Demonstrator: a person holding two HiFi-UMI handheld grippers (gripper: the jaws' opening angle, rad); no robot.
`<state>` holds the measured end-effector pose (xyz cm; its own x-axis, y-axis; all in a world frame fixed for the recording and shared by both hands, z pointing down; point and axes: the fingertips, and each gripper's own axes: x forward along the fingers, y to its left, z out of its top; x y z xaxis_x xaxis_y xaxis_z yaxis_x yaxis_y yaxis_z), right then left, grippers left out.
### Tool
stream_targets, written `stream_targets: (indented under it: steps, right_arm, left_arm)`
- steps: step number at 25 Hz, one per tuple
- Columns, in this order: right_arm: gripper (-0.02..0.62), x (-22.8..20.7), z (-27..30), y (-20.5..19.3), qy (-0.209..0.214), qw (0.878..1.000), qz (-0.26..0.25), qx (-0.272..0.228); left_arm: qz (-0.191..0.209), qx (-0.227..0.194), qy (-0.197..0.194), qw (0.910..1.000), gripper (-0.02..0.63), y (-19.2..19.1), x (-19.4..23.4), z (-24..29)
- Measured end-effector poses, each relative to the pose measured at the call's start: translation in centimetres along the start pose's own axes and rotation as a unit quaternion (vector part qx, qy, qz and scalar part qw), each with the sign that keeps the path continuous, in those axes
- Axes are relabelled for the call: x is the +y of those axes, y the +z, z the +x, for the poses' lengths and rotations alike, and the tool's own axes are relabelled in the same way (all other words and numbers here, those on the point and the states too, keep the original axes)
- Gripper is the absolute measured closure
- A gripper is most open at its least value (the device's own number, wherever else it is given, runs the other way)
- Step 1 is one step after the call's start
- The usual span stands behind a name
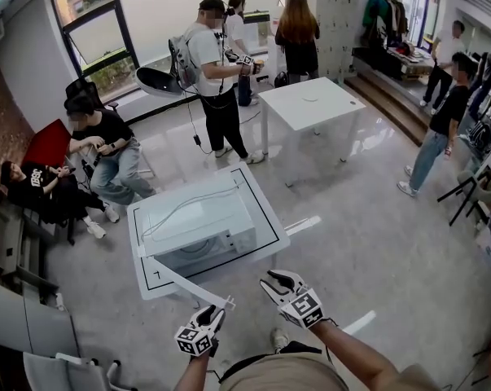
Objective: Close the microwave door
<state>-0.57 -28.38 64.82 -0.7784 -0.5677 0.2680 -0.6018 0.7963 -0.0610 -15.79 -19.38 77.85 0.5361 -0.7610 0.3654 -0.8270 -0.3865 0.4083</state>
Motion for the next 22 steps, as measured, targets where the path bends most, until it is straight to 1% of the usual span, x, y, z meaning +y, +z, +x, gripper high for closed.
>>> stream_targets:
  steps: [4,8,11,14,19,22]
  right_arm:
    - [0.468,-1.7,0.2,0.5,0.008,1.0,-0.001,-0.002]
    - [0.468,-3.1,0.4,0.7,0.006,1.0,0.0,-0.003]
    - [0.468,-4.1,0.6,0.8,0.001,1.0,-0.001,-0.004]
    - [0.468,-4.8,0.7,1.3,0.005,1.0,0.002,-0.01]
    - [0.468,-6.6,0.6,1.3,0.001,1.0,-0.001,-0.013]
    - [0.468,-7.4,0.6,1.8,0.007,1.0,0.008,-0.021]
  left_arm:
    - [-0.004,-0.001,0.005,1.0,0.466,0.9,0.0,1.6]
    - [-0.005,0.0,0.009,0.9999,0.466,1.6,0.3,2.9]
    - [-0.015,-0.005,0.022,0.9996,0.466,2.4,1.3,3.6]
    - [-0.027,-0.012,0.034,0.999,0.466,3.0,2.4,4.3]
    - [-0.026,-0.015,0.044,0.9986,0.467,3.3,4.1,6.0]
    - [-0.034,-0.023,0.05,0.9979,0.466,4.2,4.8,7.0]
